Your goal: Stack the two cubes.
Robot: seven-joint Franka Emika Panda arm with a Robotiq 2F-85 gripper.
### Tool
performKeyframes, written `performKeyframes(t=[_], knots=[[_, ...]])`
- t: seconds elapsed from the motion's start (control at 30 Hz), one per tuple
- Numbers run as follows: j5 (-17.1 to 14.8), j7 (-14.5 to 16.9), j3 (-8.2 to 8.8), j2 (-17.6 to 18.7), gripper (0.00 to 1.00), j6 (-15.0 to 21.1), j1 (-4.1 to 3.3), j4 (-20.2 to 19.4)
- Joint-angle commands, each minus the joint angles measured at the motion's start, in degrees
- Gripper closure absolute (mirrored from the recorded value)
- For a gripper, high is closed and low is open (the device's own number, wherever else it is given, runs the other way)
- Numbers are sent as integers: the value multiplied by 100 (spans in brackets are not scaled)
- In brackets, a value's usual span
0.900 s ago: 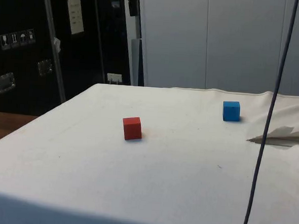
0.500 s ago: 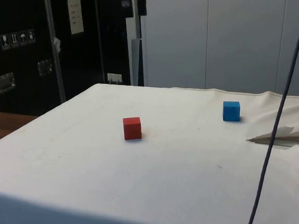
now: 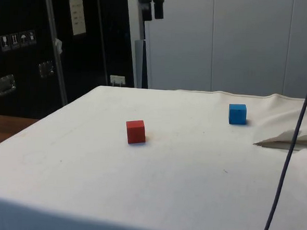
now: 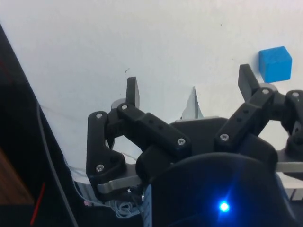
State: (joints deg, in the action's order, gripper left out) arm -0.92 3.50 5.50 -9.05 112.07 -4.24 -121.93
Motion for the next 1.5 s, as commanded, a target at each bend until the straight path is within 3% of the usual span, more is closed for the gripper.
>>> performKeyframes(t=[0.0,0.07,0.33,0.7,1.17,1.2,1.23,1.47], knots=[[29,46,23,-115,0,126,11,-160],[6,46,34,-86,0,63,0,-132],[40,327,195,-516,0,367,23,-751],[74,619,378,-859,0,516,34,-1209],[206,1117,739,-1352,0,561,57,-1776],[160,1089,733,-1301,0,493,29,-1713],[218,1163,768,-1381,0,561,57,-1816],[292,1490,968,-1484,0,584,63,-2045]])
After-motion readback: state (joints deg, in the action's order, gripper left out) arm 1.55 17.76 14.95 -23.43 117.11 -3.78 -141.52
